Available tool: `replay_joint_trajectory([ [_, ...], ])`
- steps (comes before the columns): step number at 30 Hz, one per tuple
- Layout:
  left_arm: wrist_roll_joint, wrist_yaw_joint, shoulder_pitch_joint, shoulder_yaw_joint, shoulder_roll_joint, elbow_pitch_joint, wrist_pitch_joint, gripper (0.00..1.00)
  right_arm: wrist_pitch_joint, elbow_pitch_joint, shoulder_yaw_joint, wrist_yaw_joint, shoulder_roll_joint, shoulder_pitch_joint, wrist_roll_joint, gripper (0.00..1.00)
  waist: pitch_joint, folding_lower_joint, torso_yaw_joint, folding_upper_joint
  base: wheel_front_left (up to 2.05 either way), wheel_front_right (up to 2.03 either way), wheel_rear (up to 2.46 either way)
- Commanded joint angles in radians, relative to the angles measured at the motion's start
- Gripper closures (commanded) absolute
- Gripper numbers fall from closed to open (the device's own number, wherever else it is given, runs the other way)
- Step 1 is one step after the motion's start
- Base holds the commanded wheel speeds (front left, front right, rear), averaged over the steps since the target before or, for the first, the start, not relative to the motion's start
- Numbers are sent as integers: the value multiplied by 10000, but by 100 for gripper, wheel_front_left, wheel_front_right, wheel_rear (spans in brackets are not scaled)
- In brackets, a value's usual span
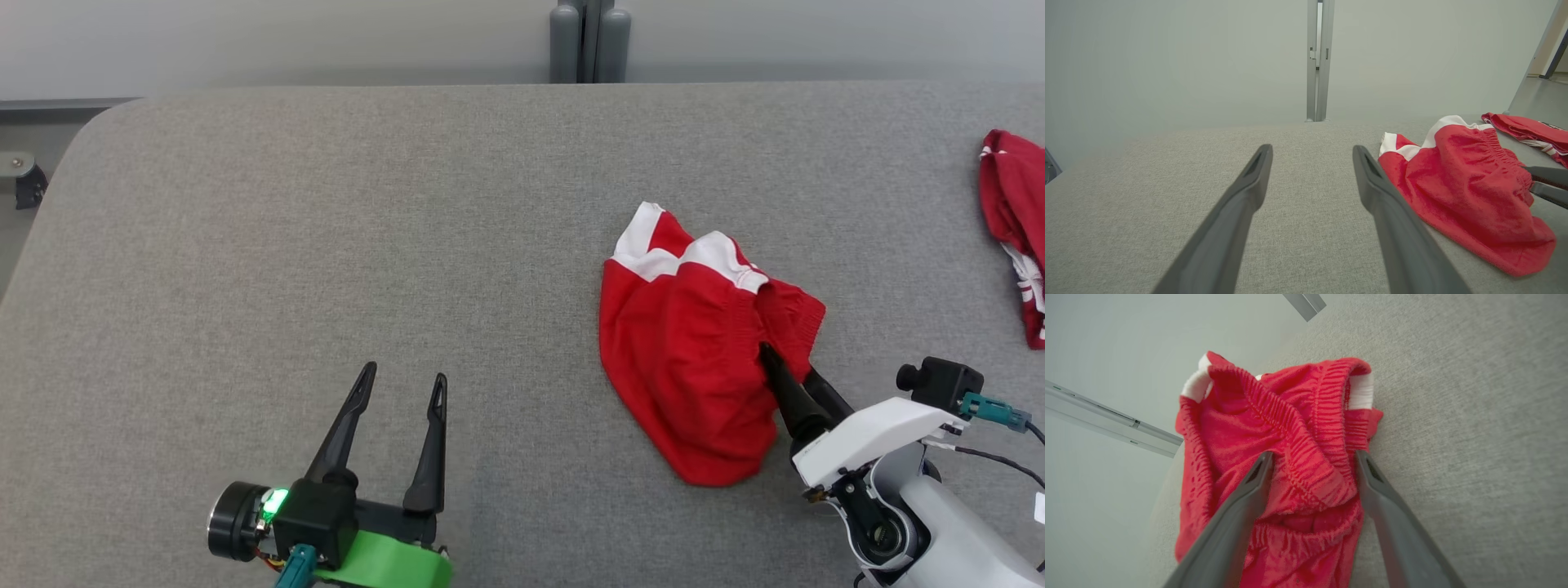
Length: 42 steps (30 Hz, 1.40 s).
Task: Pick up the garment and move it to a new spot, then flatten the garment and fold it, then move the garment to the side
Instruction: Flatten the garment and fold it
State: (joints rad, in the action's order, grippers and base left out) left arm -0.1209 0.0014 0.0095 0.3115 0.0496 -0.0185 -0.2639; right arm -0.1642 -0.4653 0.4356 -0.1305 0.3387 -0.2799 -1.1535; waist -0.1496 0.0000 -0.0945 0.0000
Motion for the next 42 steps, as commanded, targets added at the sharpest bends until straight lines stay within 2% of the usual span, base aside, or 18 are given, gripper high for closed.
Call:
replay_joint_trajectory([
  [1, -33, 73, -189, -13, 20, 20, 0, 0, -17, -60, 182, -3, 65, -215, -215, 0, -174, 0, -179, 0, 0, 0, 0],
  [2, -42, 68, -213, -16, 20, 31, 0, 0, -44, -74, 345, -3, 78, -253, -443, 0, -189, 0, -192, 0, 0, 0, 0],
  [3, -45, 74, -231, -24, 20, 32, 0, 0, -81, -94, 465, -3, 131, -290, -630, 44, -205, 0, -194, 0, 0, 0, 0],
  [4, -42, 80, -249, -36, 20, 33, 0, 0, -139, -94, 556, -3, 196, -335, -751, 62, -216, 0, -188, 0, 0, 0, 0],
  [5, -36, 84, -265, -39, 20, 35, -2, 0, -206, -76, 666, -3, 257, -381, -850, 100, -220, 0, -180, 0, 0, 0, 0],
  [9, 9, 77, -258, -84, 20, 25, 0, 0, -687, 45, 1197, -3, 569, -558, -839, 100, -155, 0, -21, 0, 0, 0, 0],
  [13, 54, 36, -138, -159, 20, 17, -2, 0, -972, -78, 1184, -3, 1071, -690, -302, 100, 33, 0, 276, 0, 0, 0, 0],
  [21, 124, -5, 146, -239, 22, 0, 0, 0, -1006, 855, -1571, -3, 1944, -745, 1783, 100, 505, 0, 890, 0, 0, 0, 0],
  [26, 97, -49, 243, -172, 22, -75, 0, 0, -1008, 1676, -2073, -3, 2252, -697, 3126, 100, 764, 0, 991, 0, 0, 0, 0],
  [30, 37, -87, 313, -96, 22, -118, -2, 0, -988, 1779, -1409, -3, 1647, -387, 4117, 100, 907, 0, 896, 0, 0, 0, 0],
  [38, 12, -121, 392, 34, 23, -172, 0, 0, -969, 1050, -20, -3, -795, 291, 4837, 100, 962, 0, 323, 0, 0, 0, 0],
  [39, 27, -129, 395, 35, 23, -187, 0, 0, -980, 918, 228, -3, -1120, 298, 4915, 90, 966, 0, 256, 0, 0, 0, 0],
  [40, 34, -145, 396, 29, 23, -196, 0, 0, -985, 808, 434, -3, -1329, 302, 5004, 69, 980, 0, 196, 0, 0, 0, 0],
  [41, 42, -155, 401, 27, 23, -205, 0, 0, -990, 689, 700, -3, -1550, 283, 5069, 27, 989, 0, 137, 0, 0, 0, 0],
  [42, 43, -158, 395, 36, 23, -218, 0, 0, -989, 619, 904, -3, -1717, 266, 5046, 0, 1000, 0, 83, 0, 0, 0, 0],
])
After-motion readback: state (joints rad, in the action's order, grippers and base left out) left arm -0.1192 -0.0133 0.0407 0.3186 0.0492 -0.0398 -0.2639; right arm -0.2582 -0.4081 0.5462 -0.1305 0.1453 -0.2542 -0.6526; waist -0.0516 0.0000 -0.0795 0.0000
